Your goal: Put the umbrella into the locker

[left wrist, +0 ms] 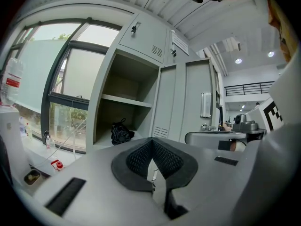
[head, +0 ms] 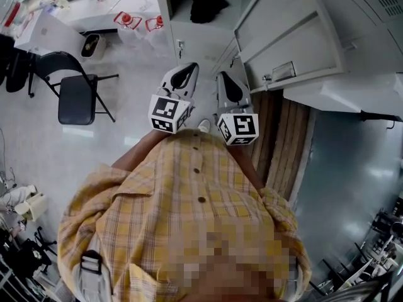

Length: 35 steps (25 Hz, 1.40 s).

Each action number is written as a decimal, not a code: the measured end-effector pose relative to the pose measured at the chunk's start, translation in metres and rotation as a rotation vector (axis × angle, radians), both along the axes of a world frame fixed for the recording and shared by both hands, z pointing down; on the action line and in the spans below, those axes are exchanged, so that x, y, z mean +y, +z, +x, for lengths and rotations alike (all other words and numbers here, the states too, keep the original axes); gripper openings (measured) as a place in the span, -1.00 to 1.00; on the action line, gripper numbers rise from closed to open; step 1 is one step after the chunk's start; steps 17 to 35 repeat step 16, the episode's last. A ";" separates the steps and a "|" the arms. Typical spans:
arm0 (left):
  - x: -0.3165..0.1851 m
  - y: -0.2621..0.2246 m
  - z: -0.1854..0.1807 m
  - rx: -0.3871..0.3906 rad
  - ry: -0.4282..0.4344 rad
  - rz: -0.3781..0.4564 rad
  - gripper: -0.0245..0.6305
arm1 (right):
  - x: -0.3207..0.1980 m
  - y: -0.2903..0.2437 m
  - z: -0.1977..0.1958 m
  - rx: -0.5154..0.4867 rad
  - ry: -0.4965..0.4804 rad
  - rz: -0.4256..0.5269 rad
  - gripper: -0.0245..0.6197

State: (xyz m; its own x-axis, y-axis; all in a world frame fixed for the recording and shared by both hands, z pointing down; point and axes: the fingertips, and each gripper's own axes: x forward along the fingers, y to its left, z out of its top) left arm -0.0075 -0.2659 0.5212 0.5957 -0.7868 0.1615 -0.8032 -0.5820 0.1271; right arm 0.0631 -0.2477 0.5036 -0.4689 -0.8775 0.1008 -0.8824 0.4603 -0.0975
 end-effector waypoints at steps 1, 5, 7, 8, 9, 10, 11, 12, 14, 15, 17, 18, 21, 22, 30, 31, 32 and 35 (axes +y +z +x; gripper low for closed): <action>0.001 0.001 0.000 0.000 -0.001 -0.001 -0.92 | 0.000 0.000 0.000 0.000 0.001 0.001 -0.93; 0.002 0.001 0.000 -0.009 0.003 0.001 -0.92 | 0.001 -0.001 -0.001 0.004 -0.001 0.004 -0.93; 0.003 0.000 0.000 -0.012 0.003 0.005 -0.92 | 0.002 -0.001 -0.001 0.004 -0.003 0.003 -0.93; 0.004 0.000 0.001 -0.013 0.003 0.006 -0.92 | 0.002 -0.001 -0.001 0.004 -0.003 0.003 -0.93; 0.004 0.000 0.001 -0.013 0.003 0.006 -0.92 | 0.003 -0.001 -0.001 0.004 -0.003 0.003 -0.93; 0.005 0.000 0.001 -0.012 0.002 0.007 -0.92 | 0.003 -0.001 -0.001 0.004 -0.003 0.003 -0.93; 0.006 0.000 0.002 -0.014 0.002 0.007 -0.92 | 0.003 0.000 0.000 0.004 -0.002 0.002 -0.93; 0.006 0.001 0.002 -0.018 0.005 0.008 -0.92 | 0.003 0.000 0.000 0.004 -0.002 0.002 -0.93; 0.008 0.002 0.003 -0.025 0.010 0.009 -0.92 | 0.003 0.000 0.000 0.002 -0.001 0.002 -0.93; 0.008 0.002 0.003 -0.028 0.012 0.010 -0.92 | 0.003 0.000 0.000 0.001 -0.002 0.002 -0.93; 0.008 0.003 0.003 -0.031 0.013 0.011 -0.92 | 0.002 0.001 0.000 0.001 -0.002 0.003 -0.93; 0.008 0.003 0.003 -0.031 0.013 0.011 -0.92 | 0.002 0.001 0.000 0.001 -0.002 0.003 -0.93; 0.008 0.003 0.003 -0.031 0.013 0.011 -0.92 | 0.002 0.001 0.000 0.001 -0.002 0.003 -0.93; 0.008 0.003 0.003 -0.031 0.013 0.011 -0.92 | 0.002 0.001 0.000 0.001 -0.002 0.003 -0.93; 0.008 0.003 0.003 -0.031 0.013 0.011 -0.92 | 0.002 0.001 0.000 0.001 -0.002 0.003 -0.93; 0.008 0.003 0.003 -0.031 0.013 0.011 -0.92 | 0.002 0.001 0.000 0.001 -0.002 0.003 -0.93; 0.008 0.003 0.003 -0.031 0.013 0.011 -0.92 | 0.002 0.001 0.000 0.001 -0.002 0.003 -0.93; 0.008 0.003 0.003 -0.031 0.013 0.011 -0.92 | 0.002 0.001 0.000 0.001 -0.002 0.003 -0.93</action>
